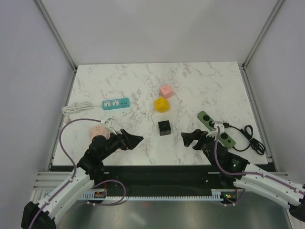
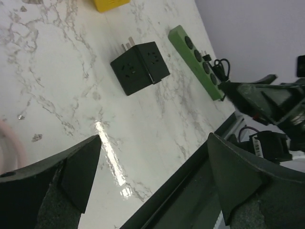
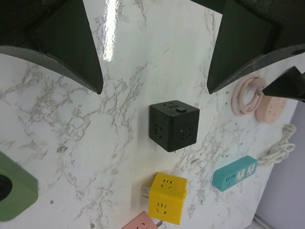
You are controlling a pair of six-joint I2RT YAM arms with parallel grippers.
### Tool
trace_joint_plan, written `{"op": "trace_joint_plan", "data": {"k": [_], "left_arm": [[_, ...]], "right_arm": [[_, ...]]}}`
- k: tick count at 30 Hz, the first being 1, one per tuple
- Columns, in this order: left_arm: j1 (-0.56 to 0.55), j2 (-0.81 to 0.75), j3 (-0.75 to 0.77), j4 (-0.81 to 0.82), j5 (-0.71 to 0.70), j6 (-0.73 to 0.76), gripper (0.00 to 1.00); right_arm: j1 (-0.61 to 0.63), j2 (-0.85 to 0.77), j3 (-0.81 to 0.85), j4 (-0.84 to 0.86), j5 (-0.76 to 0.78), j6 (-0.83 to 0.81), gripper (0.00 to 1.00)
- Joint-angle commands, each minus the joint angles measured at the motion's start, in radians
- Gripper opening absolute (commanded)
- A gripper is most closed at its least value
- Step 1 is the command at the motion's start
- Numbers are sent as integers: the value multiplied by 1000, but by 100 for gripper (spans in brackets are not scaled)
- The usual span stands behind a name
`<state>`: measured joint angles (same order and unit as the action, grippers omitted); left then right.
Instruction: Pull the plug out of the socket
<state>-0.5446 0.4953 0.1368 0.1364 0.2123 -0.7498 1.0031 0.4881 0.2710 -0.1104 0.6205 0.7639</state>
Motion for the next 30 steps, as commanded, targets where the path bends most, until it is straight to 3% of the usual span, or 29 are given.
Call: {"op": "trace_joint_plan", "data": {"k": [1, 4, 7, 11, 16, 30], "left_arm": [[6, -186, -135, 92, 75, -183, 100], [8, -425, -267, 109, 71, -284, 100], [6, -585, -269, -27, 87, -289, 100], [5, -541, -270, 17, 189, -283, 100], [5, -578, -269, -23, 245, -281, 100], [5, -583, -267, -67, 254, -281, 100]], "right_arm": [[-1, -153, -120, 86, -68, 187, 98], [-3, -332, -246, 90, -114, 328, 98], [-3, -483, -389, 83, -172, 426, 98], [0, -390, -401, 170, -231, 408, 98], [-1, -483, -400, 127, -228, 380, 98], [-1, -479, -401, 41, -238, 403, 98]]}}
